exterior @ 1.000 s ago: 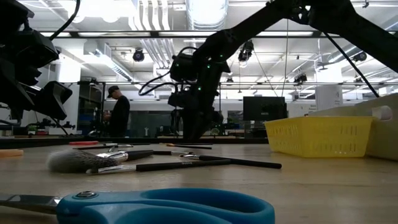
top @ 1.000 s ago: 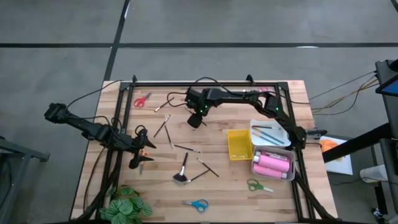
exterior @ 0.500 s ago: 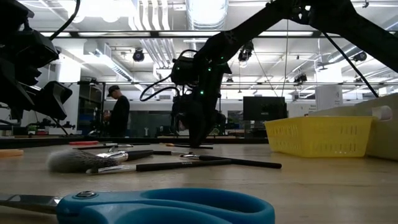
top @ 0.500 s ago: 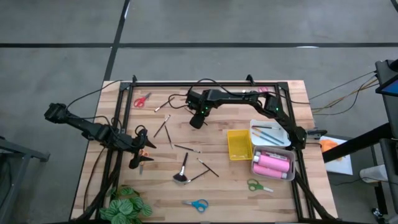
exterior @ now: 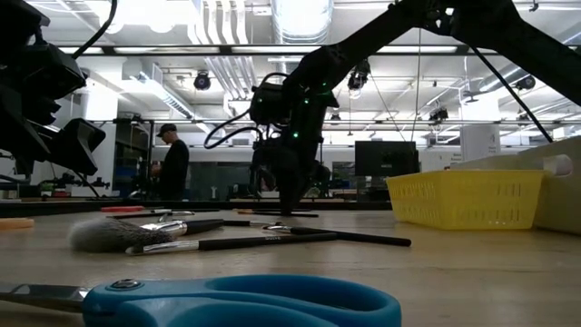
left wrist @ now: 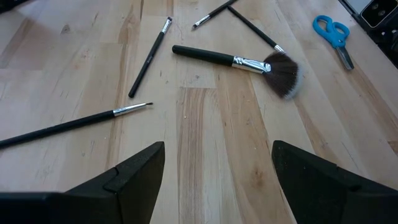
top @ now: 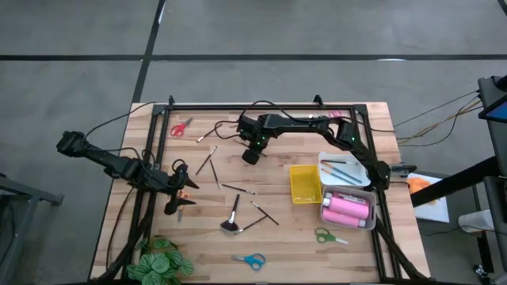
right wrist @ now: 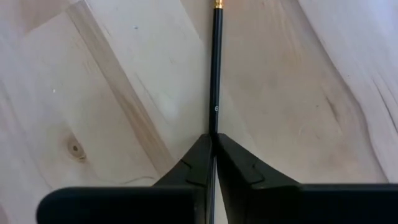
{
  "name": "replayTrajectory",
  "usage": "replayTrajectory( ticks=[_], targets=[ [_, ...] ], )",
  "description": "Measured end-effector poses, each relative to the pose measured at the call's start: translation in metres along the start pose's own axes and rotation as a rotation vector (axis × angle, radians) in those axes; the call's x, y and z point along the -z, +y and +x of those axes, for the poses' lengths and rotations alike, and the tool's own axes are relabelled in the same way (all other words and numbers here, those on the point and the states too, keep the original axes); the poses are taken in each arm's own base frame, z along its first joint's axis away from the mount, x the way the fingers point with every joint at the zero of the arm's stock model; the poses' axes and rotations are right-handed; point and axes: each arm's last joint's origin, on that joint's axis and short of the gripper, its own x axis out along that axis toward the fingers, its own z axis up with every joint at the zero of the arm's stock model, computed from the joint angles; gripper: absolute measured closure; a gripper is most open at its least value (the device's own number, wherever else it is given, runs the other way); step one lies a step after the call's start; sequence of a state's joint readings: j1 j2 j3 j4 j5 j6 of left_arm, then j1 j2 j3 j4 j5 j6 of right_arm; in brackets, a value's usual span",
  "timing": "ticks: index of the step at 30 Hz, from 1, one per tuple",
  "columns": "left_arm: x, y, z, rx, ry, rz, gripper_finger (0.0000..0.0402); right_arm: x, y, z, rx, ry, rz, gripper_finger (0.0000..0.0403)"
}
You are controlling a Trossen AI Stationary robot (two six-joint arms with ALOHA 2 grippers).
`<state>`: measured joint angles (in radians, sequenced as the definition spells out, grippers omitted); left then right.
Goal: Pick & Place Paint Supplies
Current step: Put the black paint brush into the white bin
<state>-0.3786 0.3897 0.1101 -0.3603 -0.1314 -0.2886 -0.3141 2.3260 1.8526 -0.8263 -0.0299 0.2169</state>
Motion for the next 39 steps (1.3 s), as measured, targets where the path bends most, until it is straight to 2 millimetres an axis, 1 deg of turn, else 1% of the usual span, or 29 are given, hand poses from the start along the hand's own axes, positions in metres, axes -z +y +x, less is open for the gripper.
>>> replayTrajectory(
  ticks=[5,13,16,21,25,32,36,39],
  targets=[
    [0.0,0.0,0.0,0.0,0.0,0.0,0.0101,0.0,-0.001,-0.003,-0.027,0.012,0.005,0.0386],
    [0.0,0.0,0.0,0.0,0.0,0.0,0.0101,-0.003,-0.003,-0.022,-0.034,-0.026,0.001,0.0386],
    [0.0,0.0,0.0,0.0,0.0,0.0,0.0101,-0.003,-0.004,-0.029,-0.033,-0.025,-0.003,0.0386],
    [0.0,0.0,0.0,0.0,0.0,0.0,0.0101,-0.002,-0.007,-0.052,-0.029,-0.019,-0.046,0.0386],
    [0.0,0.0,0.0,0.0,0.0,0.0,0.0101,0.002,-0.009,-0.08,-0.029,-0.032,-0.115,0.0386],
    [0.0,0.0,0.0,0.0,0.0,0.0,0.0101,0.017,-0.012,-0.146,-0.03,-0.087,-0.236,0.0386],
    [0.0,0.0,0.0,0.0,0.0,0.0,0.0101,0.031,-0.013,-0.186,-0.029,-0.145,-0.284,0.0386],
    [0.0,0.0,0.0,0.0,0.0,0.0,0.0101,0.045,-0.015,-0.213,-0.023,-0.167,-0.307,0.0386]
  ],
)
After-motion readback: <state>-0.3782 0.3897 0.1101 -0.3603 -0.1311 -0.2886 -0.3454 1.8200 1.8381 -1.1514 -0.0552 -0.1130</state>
